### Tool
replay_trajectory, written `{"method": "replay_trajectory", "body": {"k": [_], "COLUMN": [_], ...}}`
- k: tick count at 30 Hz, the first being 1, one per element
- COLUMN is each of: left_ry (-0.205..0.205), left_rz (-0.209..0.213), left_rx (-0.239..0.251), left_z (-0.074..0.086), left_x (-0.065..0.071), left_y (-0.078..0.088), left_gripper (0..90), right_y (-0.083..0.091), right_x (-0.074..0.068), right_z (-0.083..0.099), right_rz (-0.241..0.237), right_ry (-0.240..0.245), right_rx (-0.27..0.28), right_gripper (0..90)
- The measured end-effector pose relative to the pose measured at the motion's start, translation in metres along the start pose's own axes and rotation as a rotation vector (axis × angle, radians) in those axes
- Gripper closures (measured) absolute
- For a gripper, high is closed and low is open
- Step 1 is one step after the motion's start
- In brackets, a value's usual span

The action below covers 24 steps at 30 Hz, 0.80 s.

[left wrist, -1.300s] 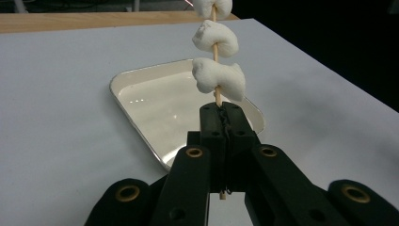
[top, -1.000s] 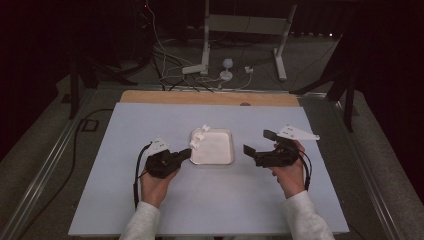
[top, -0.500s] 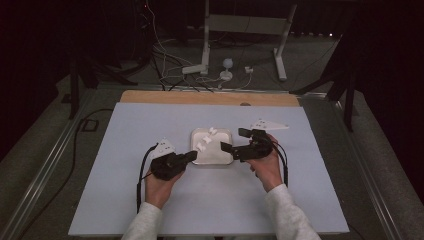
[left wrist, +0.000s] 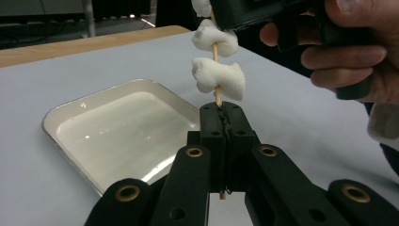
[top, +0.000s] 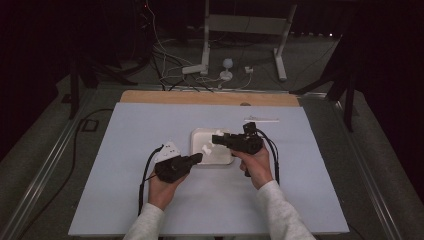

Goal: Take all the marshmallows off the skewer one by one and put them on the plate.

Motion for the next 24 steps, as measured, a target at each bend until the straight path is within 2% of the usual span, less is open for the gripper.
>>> {"method": "replay_trajectory", "body": {"k": [3, 9, 14, 24], "left_ry": [-0.006, -0.022, -0.039, -0.080], "left_rz": [0.003, -0.006, -0.021, -0.045], "left_rx": [-0.008, -0.021, -0.025, -0.023], "left_z": [0.002, 0.005, 0.005, 0.007], "left_x": [0.000, 0.002, -0.001, -0.002], "left_y": [-0.002, -0.004, -0.002, 0.000], "left_gripper": [90.0, 90.0, 90.0, 90.0], "right_y": [0.001, 0.000, 0.000, 0.002], "right_x": [-0.003, -0.011, -0.014, -0.018], "right_z": [-0.002, -0.008, -0.010, -0.013], "right_rz": [-0.018, -0.009, 0.007, 0.006], "right_ry": [-0.011, 0.019, 0.038, 0.022], "right_rx": [0.010, 0.022, 0.033, 0.077], "right_gripper": [69.2, 74.9, 76.7, 77.6]}}
Point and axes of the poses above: each handheld gripper's, and its own axes: y roughly backward along the jaws, z roughly out of its underside, x roughly to its right, the point moved 8 cm from there along -y, roughly forward along the jaws, and after that the axes turned 1 degree about y, right-handed, at the moved point
